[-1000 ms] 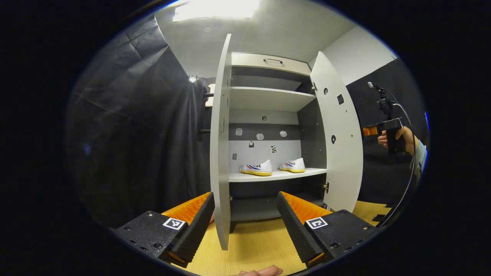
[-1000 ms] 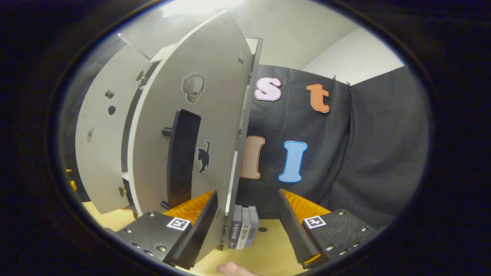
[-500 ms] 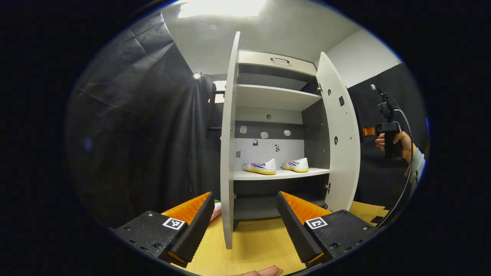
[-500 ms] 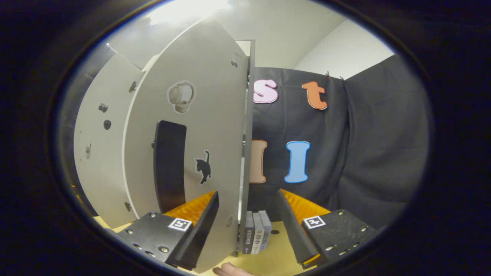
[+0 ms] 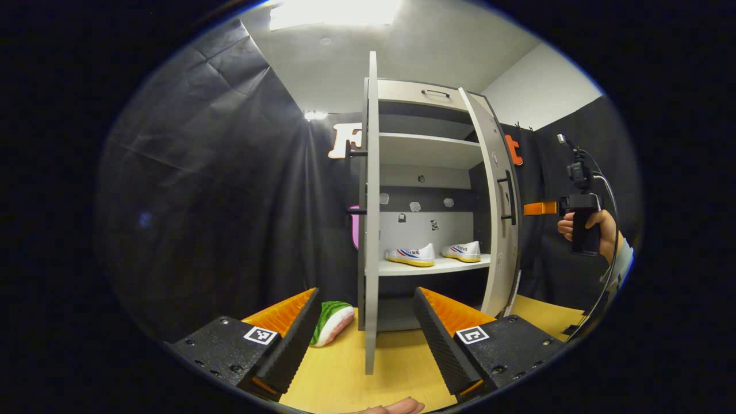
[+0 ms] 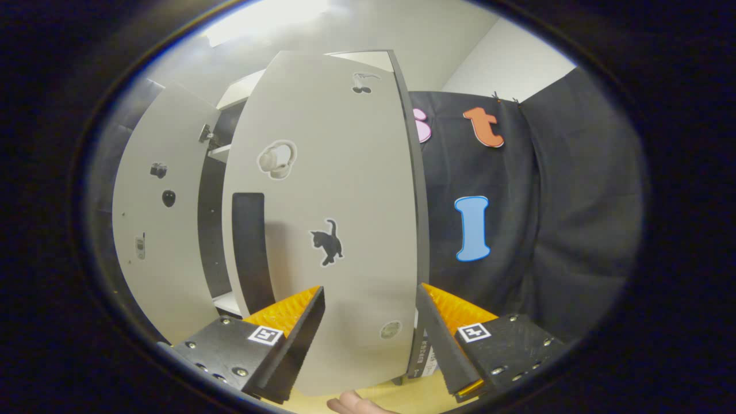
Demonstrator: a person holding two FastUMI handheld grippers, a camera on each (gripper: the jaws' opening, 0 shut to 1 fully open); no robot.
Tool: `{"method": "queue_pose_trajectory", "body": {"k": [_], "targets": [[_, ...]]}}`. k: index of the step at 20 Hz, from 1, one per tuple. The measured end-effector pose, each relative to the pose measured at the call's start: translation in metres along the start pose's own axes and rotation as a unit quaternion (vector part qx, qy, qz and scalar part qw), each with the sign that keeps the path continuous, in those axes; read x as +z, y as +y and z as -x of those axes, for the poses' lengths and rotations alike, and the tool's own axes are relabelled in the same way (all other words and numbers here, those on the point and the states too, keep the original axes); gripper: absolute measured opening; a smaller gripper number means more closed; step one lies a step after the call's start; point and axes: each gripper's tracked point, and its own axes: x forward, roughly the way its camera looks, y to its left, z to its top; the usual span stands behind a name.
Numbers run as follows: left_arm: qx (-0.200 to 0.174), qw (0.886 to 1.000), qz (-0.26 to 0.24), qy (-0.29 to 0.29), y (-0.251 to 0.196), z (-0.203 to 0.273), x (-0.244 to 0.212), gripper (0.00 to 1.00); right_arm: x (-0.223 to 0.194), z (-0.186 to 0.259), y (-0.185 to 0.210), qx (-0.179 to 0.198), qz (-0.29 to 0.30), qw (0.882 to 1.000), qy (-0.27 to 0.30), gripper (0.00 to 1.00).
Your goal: Grab one shoe with the right hand and put it into the shoe cabinet, grab the other shoe with the left hand and put it into the shoe cabinet; then close the right door with the right hand and the left door with the left hand.
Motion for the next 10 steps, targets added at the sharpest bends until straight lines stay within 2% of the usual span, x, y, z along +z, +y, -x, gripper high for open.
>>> {"method": "queue_pose_trajectory", "body": {"k": [2, 5, 6, 7, 8, 10], "targets": [[0.008, 1.0, 0.003, 0.003, 0.012, -0.003, 0.004, 0.95, -0.013, 0.004, -0.007, -0.006, 0.006, 1.0, 0.011, 0.95], [0.024, 1.0, 0.01, 0.017, 0.035, -0.009, 0.006, 0.97, -0.026, 0.014, -0.015, -0.001, -0.003, 1.0, 0.027, 0.95], [0.033, 0.999, 0.012, 0.02, 0.045, -0.011, 0.008, 0.97, -0.029, 0.02, -0.013, 0.007, -0.001, 1.0, 0.031, 0.93], [0.043, 0.999, 0.01, 0.018, 0.058, -0.016, 0.012, 0.97, -0.03, 0.026, -0.012, 0.015, 0.007, 0.999, 0.03, 0.95], [0.055, 0.998, 0.008, 0.013, 0.07, -0.022, 0.018, 0.95, -0.032, 0.033, -0.012, 0.017, 0.016, 0.999, 0.027, 0.93], [0.078, 0.997, 0.003, 0.01, 0.094, -0.032, 0.026, 0.97, -0.034, 0.052, -0.011, 0.02, 0.03, 0.999, 0.02, 0.95]]}}
